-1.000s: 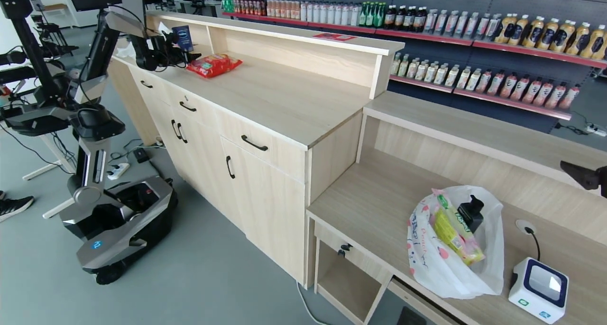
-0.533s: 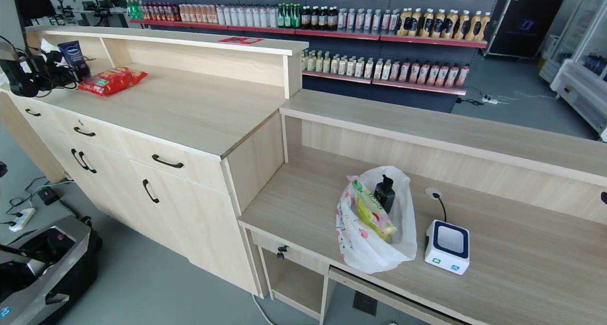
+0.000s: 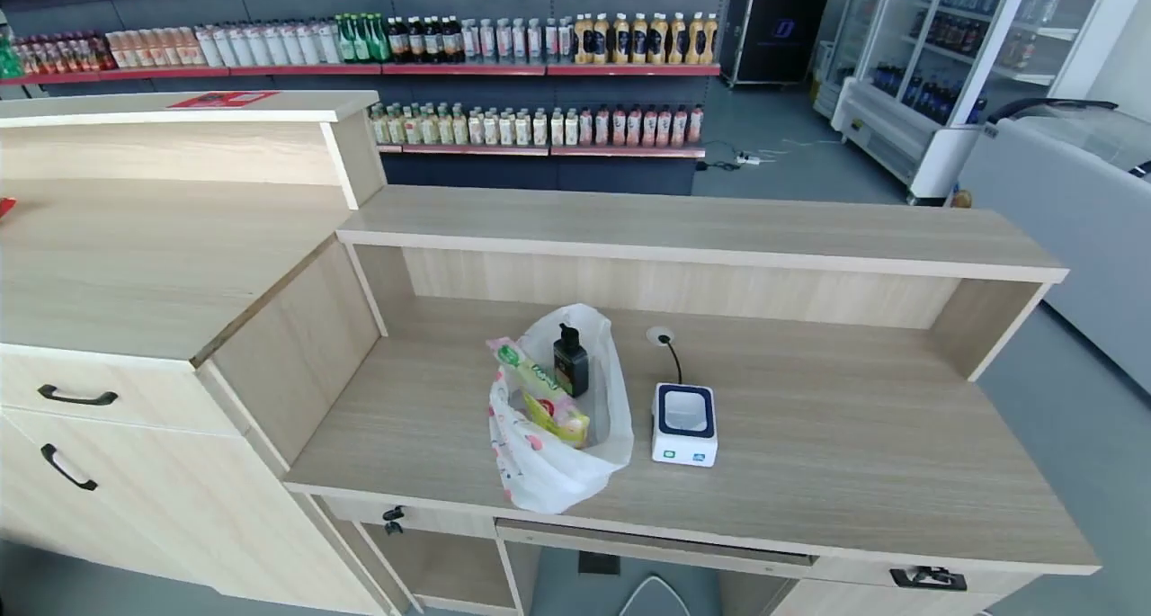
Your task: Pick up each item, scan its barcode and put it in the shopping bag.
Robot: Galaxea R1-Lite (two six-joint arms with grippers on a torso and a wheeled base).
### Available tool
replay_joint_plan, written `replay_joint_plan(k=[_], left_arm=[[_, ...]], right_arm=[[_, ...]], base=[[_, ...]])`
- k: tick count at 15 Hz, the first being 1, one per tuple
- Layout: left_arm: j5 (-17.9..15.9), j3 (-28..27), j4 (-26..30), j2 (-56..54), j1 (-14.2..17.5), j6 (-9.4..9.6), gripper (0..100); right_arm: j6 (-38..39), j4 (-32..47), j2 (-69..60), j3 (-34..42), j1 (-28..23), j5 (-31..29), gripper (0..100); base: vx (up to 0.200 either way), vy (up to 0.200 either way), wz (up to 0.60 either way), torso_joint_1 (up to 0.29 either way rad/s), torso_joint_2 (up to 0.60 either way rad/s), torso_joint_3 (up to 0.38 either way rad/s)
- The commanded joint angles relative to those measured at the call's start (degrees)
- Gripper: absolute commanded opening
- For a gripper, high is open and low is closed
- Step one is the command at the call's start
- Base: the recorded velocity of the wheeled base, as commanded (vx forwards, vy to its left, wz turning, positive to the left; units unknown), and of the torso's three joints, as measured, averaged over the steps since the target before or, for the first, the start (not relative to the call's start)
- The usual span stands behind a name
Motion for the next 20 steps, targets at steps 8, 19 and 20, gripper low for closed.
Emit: replay_joint_plan(k=[8,19,20], left_arm=[[0.1,0.0,0.0,0.1,0.0,0.0,100],[0.1,0.0,0.0,0.1,0.0,0.0,100],[0.0,0.0,0.0,0.1,0.0,0.0,100]], right_arm=[[6.2,2.1,-34.1,21.3,8.0,3.2,100],[6.6,1.7,-38.0,21.5,19.0,2.5,100],[6.6,1.8,-38.0,21.5,19.0,2.5,100]], base=[[0.0,0.0,0.0,0.0,0.0,0.0],[0.0,0.0,0.0,0.0,0.0,0.0],[0.0,0.0,0.0,0.0,0.0,0.0]])
